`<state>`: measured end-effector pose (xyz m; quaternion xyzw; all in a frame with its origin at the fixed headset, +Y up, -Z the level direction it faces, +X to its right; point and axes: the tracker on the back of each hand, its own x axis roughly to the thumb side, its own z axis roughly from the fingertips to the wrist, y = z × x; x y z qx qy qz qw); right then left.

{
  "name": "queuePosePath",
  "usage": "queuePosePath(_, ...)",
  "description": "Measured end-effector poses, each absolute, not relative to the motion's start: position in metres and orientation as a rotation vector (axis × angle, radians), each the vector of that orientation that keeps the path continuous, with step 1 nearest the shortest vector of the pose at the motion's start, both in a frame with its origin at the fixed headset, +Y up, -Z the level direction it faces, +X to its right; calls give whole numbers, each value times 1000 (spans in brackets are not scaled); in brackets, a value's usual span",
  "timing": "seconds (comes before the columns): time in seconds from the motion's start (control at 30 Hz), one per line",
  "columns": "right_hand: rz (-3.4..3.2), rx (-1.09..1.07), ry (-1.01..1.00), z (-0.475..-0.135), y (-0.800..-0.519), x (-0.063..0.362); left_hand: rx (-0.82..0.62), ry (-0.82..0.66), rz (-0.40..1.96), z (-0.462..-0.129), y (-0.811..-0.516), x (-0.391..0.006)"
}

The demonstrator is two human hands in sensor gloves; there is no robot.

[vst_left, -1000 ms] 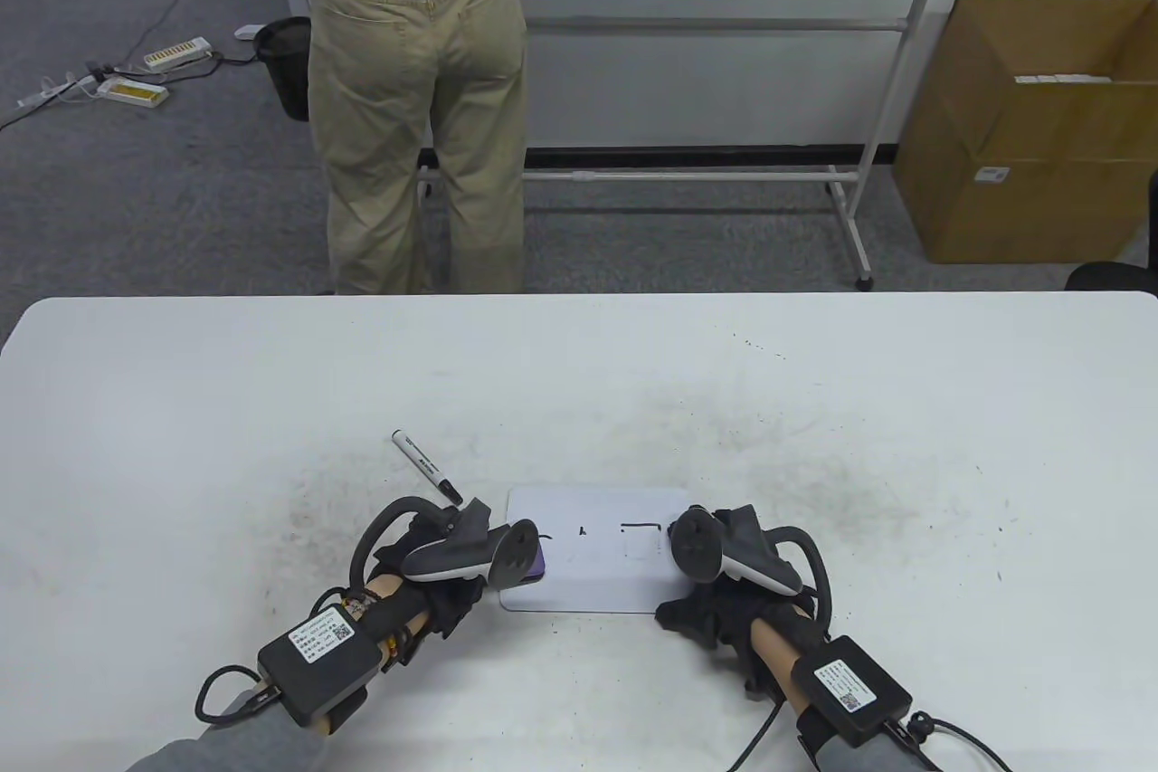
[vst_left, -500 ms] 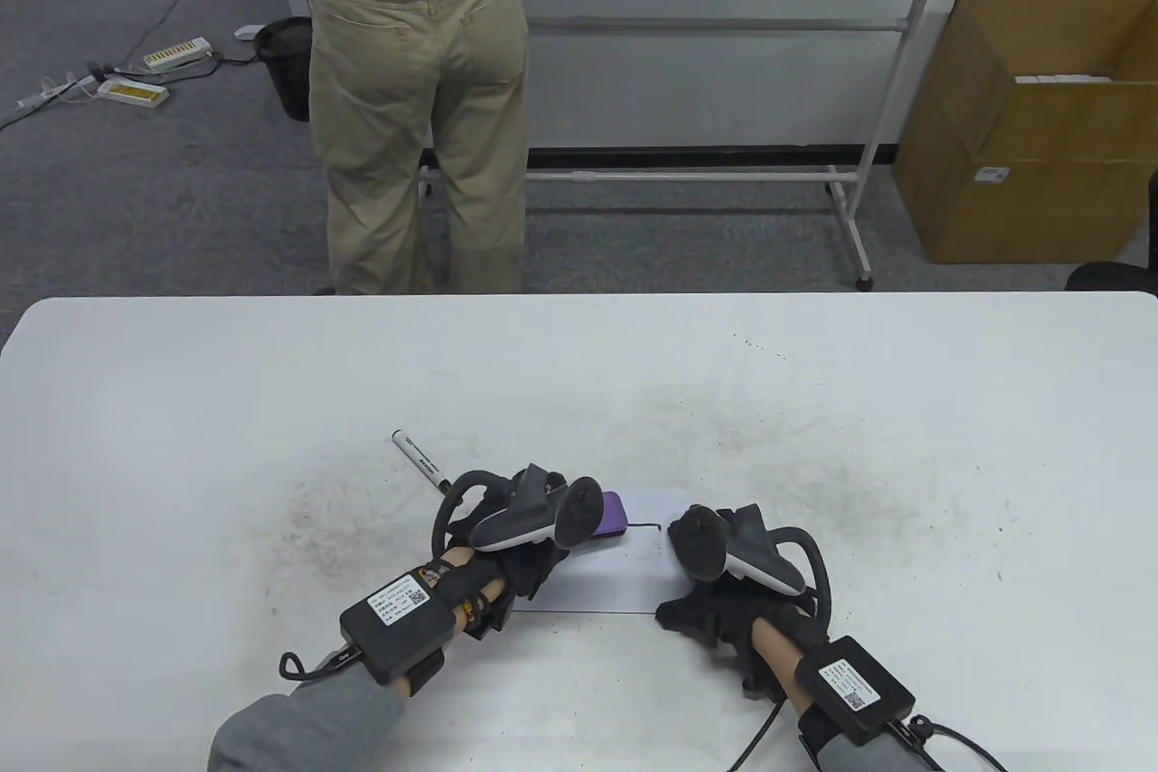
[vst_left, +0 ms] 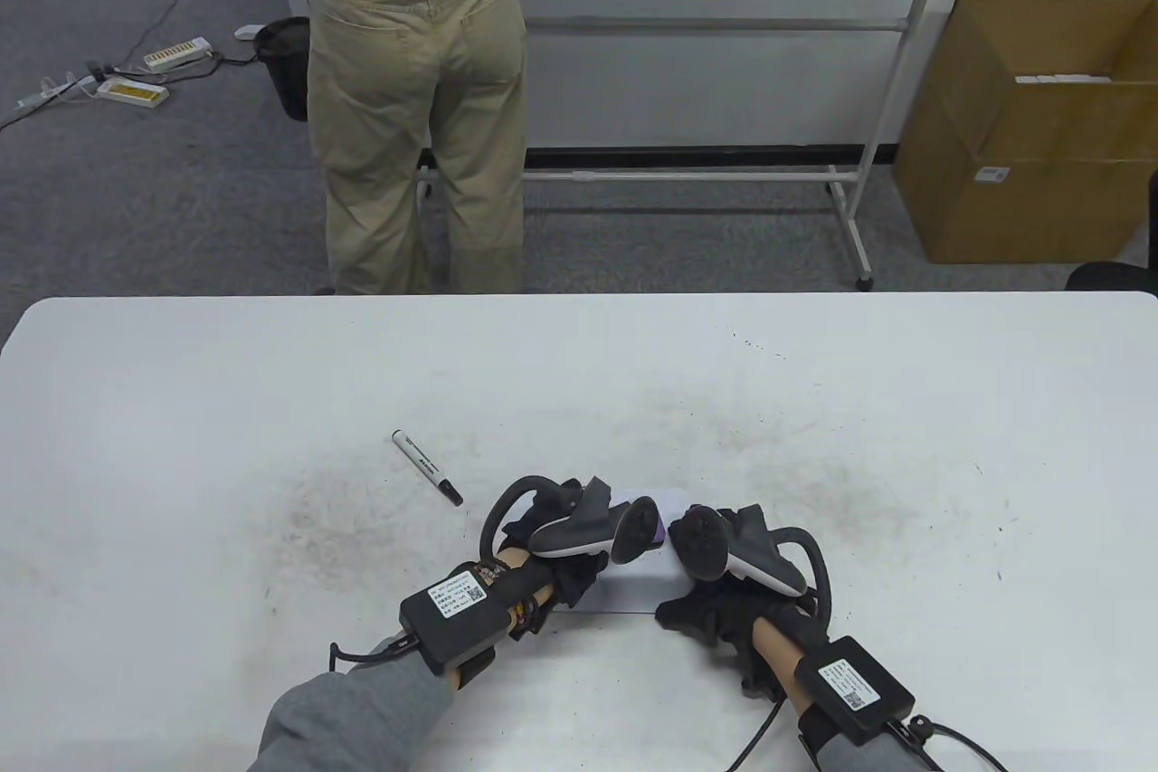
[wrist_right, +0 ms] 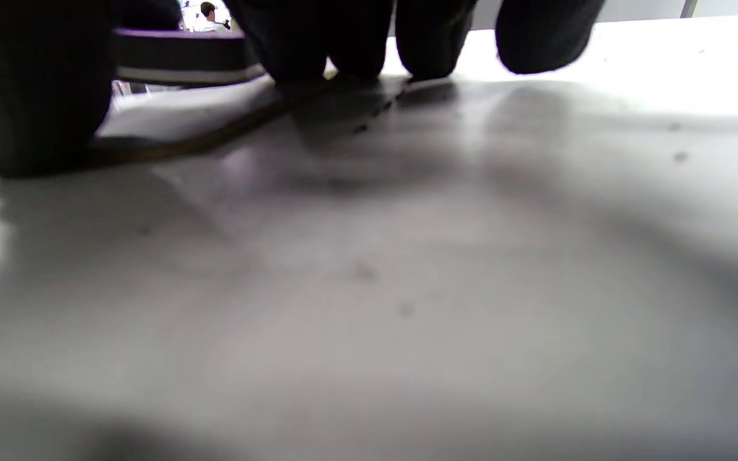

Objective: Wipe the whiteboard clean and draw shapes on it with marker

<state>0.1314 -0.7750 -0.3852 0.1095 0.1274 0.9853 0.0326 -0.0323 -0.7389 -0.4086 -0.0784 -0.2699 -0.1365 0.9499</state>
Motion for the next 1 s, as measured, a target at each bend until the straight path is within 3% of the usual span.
queuePosePath(0.27,3041,330,402,-385,-775,131,-232,-550,-366,-402,-730,-67)
queuePosePath(0.63,3046,329,409,-385,-774,130,-317,-427,-423,-384,-724,-149)
queuePosePath(0.77,3046,330,408,-385,-775,130,-316,-408,-403,-380,-724,-154)
queuePosePath(1.0,3046,326,406,-385,-775,130,-174,-415,-241,-386,-707,-134)
